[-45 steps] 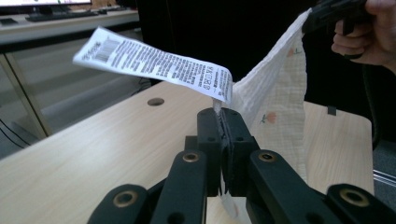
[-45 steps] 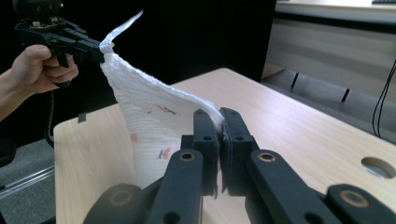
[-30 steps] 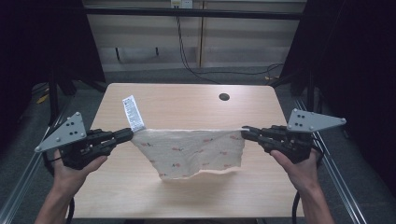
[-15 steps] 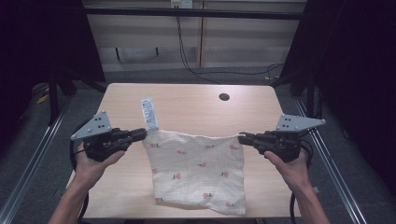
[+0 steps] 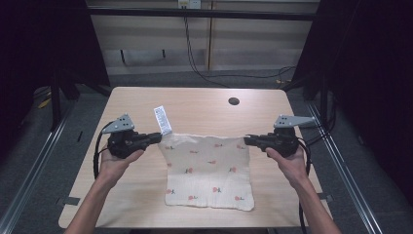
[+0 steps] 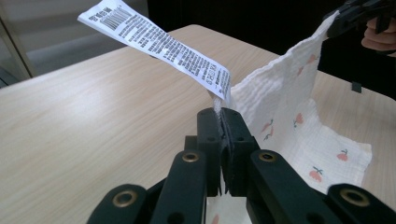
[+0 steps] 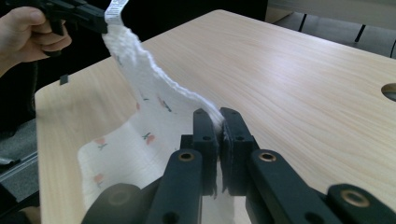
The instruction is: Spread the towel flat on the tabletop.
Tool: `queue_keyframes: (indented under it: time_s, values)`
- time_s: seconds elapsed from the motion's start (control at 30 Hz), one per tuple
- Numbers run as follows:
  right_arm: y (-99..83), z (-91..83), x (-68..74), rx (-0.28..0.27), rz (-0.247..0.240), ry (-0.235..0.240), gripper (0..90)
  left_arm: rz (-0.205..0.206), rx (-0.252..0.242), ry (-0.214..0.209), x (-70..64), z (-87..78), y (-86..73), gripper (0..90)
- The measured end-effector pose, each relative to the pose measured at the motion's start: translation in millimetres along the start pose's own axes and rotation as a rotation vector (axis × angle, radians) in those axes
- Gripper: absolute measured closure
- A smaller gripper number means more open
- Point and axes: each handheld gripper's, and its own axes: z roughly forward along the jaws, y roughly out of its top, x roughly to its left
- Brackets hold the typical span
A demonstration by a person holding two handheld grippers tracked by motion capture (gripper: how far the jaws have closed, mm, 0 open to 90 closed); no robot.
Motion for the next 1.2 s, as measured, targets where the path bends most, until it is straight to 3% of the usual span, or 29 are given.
queue_keyframes:
  time_s: [0.13,0.37,0.5,0.53,0.6,0.73,0.8,0.83,0.87,0.93,1.1,1.2]
  values:
    - [-4.3,13.0,-13.9,0.014,0.016,-0.013,85.9,-0.003,0.026,0.009,8.2,8.1,-6.9,87.2]
    - [-13.0,41.8,-36.9,0.058,0.055,-0.053,85.4,-0.055,0.066,0.034,27.0,32.9,-17.9,87.2]
    - [-19.3,55.8,-46.3,0.084,0.065,-0.080,82.8,-0.034,0.075,0.004,25.2,44.6,-22.2,86.4]
    - [-20.1,58.3,-48.6,0.091,0.065,-0.083,80.2,-0.034,0.082,0.001,27.1,46.7,-23.2,85.9]
    - [-22.1,62.2,-53.7,0.090,0.071,-0.079,79.3,-0.075,0.086,-0.002,36.3,53.3,-28.0,85.5]
    - [-28.2,70.7,-63.3,0.101,0.086,-0.098,79.6,-0.111,0.108,0.025,48.5,62.5,-35.3,83.3]
    - [-30.0,72.2,-67.0,0.100,0.093,-0.104,78.1,-0.117,0.114,0.037,49.8,65.1,-36.8,80.5]
    - [-30.7,72.6,-69.0,0.102,0.103,-0.118,73.1,-0.117,0.116,0.022,49.7,66.0,-37.3,77.7]
    - [-31.3,72.9,-71.2,0.100,0.105,-0.136,70.1,-0.115,0.125,0.036,48.6,67.2,-37.7,75.2]
    - [-32.9,72.6,-75.5,0.098,0.117,-0.124,68.5,-0.112,0.134,0.052,47.7,68.9,-38.5,71.1]
    - [-33.6,68.9,-75.9,0.097,0.125,-0.160,58.6,-0.103,0.158,0.049,45.5,67.8,-37.9,62.9]
    - [-32.0,68.2,-63.3,0.143,0.079,-0.145,54.1,-0.088,0.175,0.037,41.1,57.5,-40.5,60.9]
